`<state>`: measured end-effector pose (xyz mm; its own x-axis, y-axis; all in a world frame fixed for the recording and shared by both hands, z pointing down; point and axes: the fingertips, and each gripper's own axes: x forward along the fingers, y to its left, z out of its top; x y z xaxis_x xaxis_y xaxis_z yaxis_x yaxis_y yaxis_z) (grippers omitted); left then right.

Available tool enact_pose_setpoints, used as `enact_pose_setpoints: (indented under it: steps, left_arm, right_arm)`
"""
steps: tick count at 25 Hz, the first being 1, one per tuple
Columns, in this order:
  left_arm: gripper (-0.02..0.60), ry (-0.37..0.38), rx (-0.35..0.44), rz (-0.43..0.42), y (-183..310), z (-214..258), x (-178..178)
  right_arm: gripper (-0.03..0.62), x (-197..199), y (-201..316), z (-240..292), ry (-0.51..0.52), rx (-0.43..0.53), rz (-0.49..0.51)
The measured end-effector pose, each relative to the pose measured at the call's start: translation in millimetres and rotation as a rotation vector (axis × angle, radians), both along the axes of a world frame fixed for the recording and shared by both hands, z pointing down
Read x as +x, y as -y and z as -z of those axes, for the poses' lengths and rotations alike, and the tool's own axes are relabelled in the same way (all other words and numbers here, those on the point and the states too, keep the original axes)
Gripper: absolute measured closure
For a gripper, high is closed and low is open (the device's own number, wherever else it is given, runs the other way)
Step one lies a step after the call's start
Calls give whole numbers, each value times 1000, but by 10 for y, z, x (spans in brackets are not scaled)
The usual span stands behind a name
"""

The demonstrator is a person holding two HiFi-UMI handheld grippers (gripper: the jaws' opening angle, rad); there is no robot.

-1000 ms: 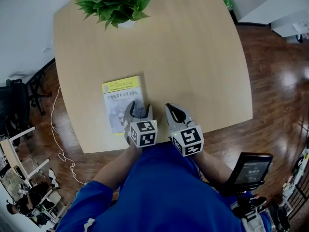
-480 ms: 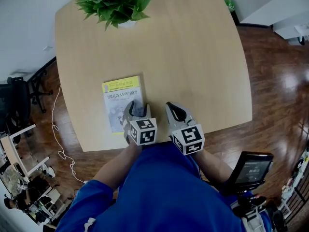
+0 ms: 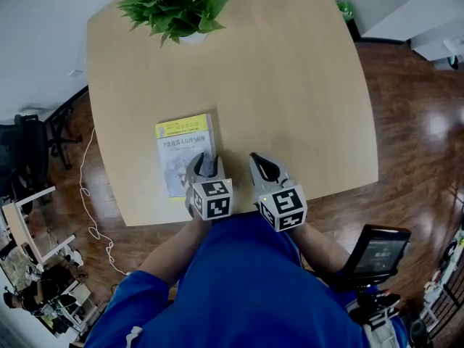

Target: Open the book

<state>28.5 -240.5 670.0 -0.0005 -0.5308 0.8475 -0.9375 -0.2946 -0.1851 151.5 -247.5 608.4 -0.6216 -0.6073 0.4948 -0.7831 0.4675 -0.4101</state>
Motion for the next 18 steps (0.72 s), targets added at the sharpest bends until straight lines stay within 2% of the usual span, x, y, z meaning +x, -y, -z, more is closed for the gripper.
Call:
enact_pose_setpoints:
  steps: [10, 18]
  left_arm:
    - [546, -14, 13, 17, -22, 168, -51]
    - [569, -58, 49, 38, -20, 359, -187]
  right_arm:
    - [591, -22, 6, 124, 11, 28, 12]
    - [591, -139, 30, 271, 15, 69, 29]
